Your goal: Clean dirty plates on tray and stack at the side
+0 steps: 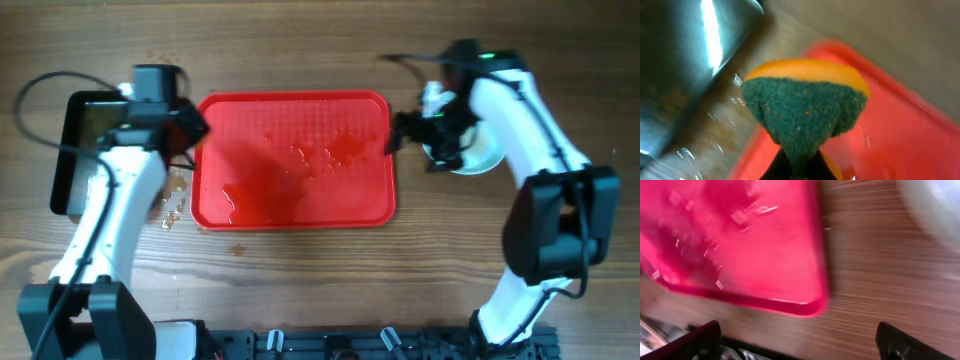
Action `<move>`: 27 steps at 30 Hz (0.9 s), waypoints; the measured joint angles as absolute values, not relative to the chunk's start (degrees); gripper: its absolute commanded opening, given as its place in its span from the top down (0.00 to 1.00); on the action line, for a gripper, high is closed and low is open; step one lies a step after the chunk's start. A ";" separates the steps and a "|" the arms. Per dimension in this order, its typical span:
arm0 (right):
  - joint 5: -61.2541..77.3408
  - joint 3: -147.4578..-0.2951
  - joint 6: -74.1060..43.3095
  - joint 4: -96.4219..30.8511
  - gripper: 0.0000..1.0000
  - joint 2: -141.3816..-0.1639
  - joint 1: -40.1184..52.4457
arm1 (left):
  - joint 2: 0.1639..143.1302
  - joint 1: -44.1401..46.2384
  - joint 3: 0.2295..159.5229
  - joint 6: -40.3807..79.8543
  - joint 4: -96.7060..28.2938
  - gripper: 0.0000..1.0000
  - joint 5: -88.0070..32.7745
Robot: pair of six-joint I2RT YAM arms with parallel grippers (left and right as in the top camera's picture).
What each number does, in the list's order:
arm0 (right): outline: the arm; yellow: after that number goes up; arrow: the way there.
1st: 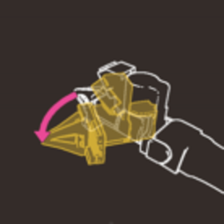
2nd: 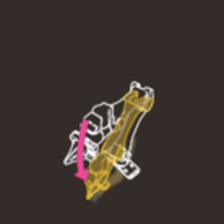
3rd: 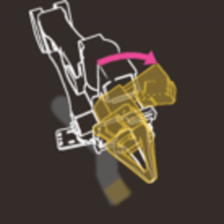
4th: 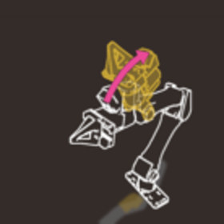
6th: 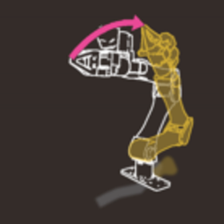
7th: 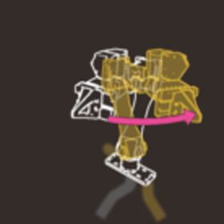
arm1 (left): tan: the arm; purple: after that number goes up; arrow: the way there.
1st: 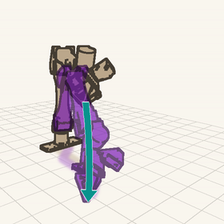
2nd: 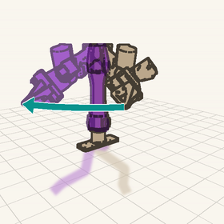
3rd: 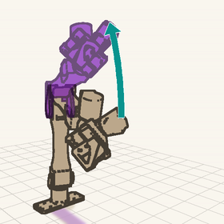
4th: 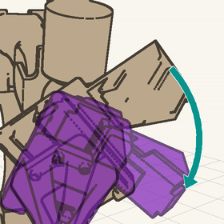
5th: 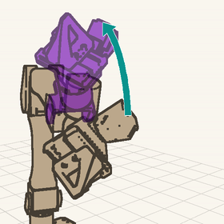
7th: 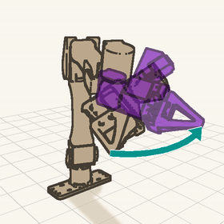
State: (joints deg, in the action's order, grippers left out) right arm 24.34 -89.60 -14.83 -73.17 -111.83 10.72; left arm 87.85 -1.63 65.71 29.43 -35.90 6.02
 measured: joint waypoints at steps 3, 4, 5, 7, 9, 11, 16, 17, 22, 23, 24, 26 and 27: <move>24.84 -89.60 -15.94 -68.01 0.00 -111.83 20.91 | 89.12 -8.86 65.71 29.30 -32.95 0.96 6.09; 25.04 -89.60 -16.73 -65.87 0.00 -111.83 23.94 | 89.84 -10.90 65.71 29.28 -32.53 0.96 6.07; 25.04 -89.60 -17.89 -63.46 0.00 -111.83 26.89 | 91.02 -12.71 65.71 29.28 -32.14 0.96 6.11; 25.06 -89.60 -20.21 -59.96 0.00 -111.83 31.40 | 93.01 -14.79 65.71 29.28 -32.05 0.96 6.09; 24.82 -89.60 -22.96 -57.43 0.00 -111.83 36.40 | 97.03 -17.37 65.71 29.28 -31.83 0.96 6.09; 23.94 -89.60 -25.36 -56.23 0.00 -111.83 40.34 | 100.92 -19.73 65.71 29.26 -31.22 0.92 6.00; 21.82 -89.60 -28.56 -56.25 0.00 -111.83 44.86 | 103.31 -25.17 65.71 28.95 -29.15 0.31 6.07; 21.76 -89.60 -29.39 -56.25 0.00 -111.83 44.91 | 103.31 -25.71 65.71 29.02 -29.10 0.31 6.09; 20.84 -89.60 -32.53 -58.33 0.00 -111.46 44.93 | 102.74 -26.00 65.69 29.04 -30.48 0.27 4.75; 20.38 -89.58 -32.88 -58.98 0.00 -110.96 44.93 | 101.93 -26.00 65.60 29.04 -30.68 0.25 3.07; 19.49 -89.58 -33.34 -60.25 0.00 -109.73 44.93 | 100.47 -26.02 65.52 29.08 -30.81 0.22 0.78; 17.15 -89.58 -33.98 -62.94 0.00 -105.73 44.93 | 94.54 -26.00 65.47 29.26 -30.81 0.09 -6.92; 15.68 -89.58 -34.61 -64.60 0.00 -103.39 44.93 | 91.81 -26.00 65.45 29.36 -30.81 0.00 -10.87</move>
